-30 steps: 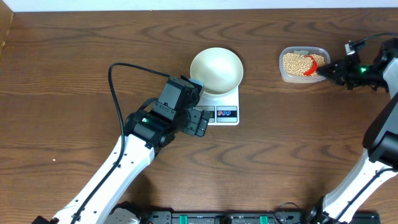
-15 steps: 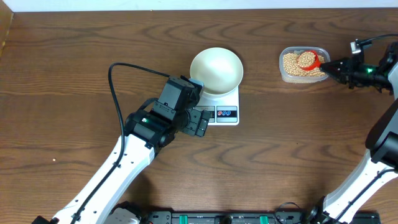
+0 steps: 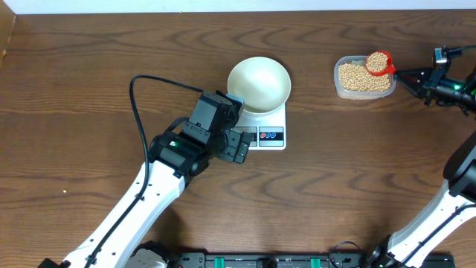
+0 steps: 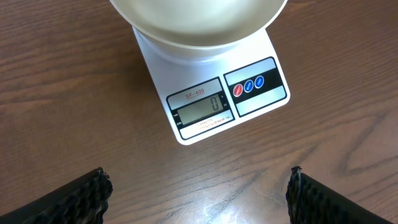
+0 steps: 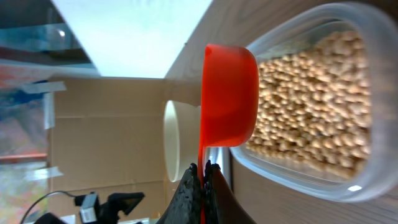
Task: Scoop item into bowl and weigh 50g on scale
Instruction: 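Scoop soybeans and lift the red scoop out of the tub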
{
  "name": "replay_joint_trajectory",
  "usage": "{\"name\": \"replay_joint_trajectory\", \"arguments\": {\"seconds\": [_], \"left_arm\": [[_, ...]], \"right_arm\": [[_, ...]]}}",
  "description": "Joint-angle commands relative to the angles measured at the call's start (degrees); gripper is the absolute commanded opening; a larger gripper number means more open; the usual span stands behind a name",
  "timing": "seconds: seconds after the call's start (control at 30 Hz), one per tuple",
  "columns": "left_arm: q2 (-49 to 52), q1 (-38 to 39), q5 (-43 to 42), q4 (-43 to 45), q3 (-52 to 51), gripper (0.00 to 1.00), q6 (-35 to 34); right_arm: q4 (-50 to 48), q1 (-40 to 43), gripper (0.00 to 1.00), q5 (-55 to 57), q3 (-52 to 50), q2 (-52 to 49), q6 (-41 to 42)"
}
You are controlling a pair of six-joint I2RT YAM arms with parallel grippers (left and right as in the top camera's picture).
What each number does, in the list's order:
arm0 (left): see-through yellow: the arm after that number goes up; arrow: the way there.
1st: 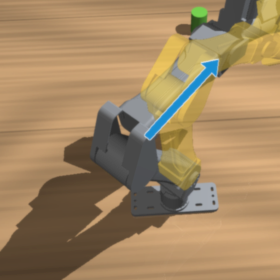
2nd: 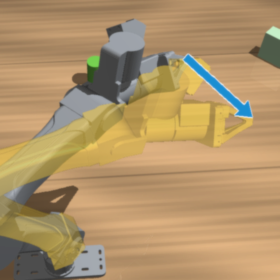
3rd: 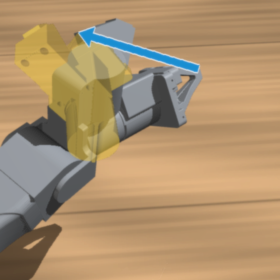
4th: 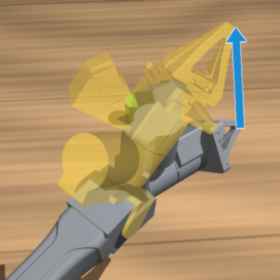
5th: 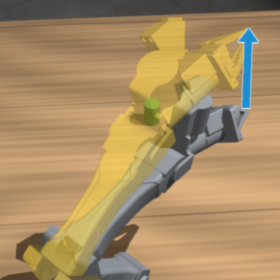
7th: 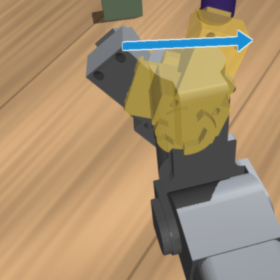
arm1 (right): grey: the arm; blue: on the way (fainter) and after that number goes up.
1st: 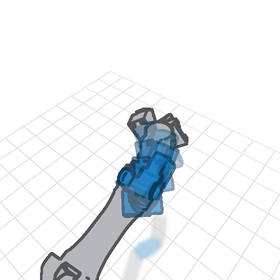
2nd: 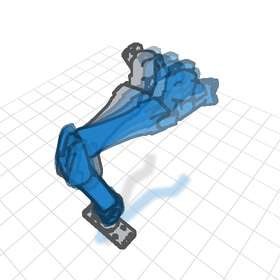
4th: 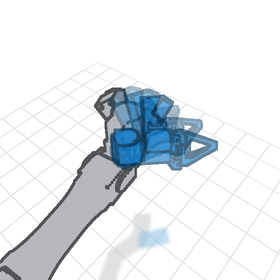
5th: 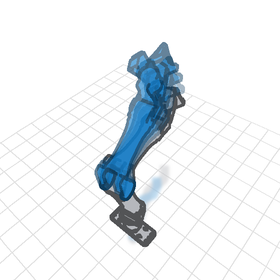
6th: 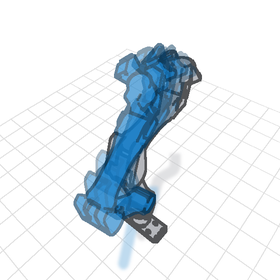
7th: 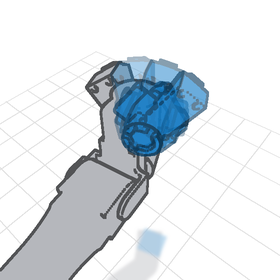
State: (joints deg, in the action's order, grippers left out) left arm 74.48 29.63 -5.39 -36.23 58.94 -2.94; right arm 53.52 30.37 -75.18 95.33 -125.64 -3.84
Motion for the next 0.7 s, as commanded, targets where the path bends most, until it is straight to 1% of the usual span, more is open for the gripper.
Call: {"name": "replay_joint_trajectory", "arguments": {"seconds": [0.0, 0.4, 0.67], "left_arm": [[-0.42, -0.2, 0.94, -0.2, 0.09, 0.92, 0.17], [-0.42, -0.2, 0.94, -0.2, 0.09, 0.92, 0.17], [-0.42, -0.2, 0.94, -0.2, 0.09, 0.92, 0.17]], "right_arm": [[0.11, 0.0, 0.01, -6.97, -0.26, -0.52, -1.36], [0.0, -3.61, 0.01, -13.77, -0.24, -0.52, -1.33], [-0.02, -8.85, 0.01, -14.34, -0.24, -0.52, -0.48]]}}
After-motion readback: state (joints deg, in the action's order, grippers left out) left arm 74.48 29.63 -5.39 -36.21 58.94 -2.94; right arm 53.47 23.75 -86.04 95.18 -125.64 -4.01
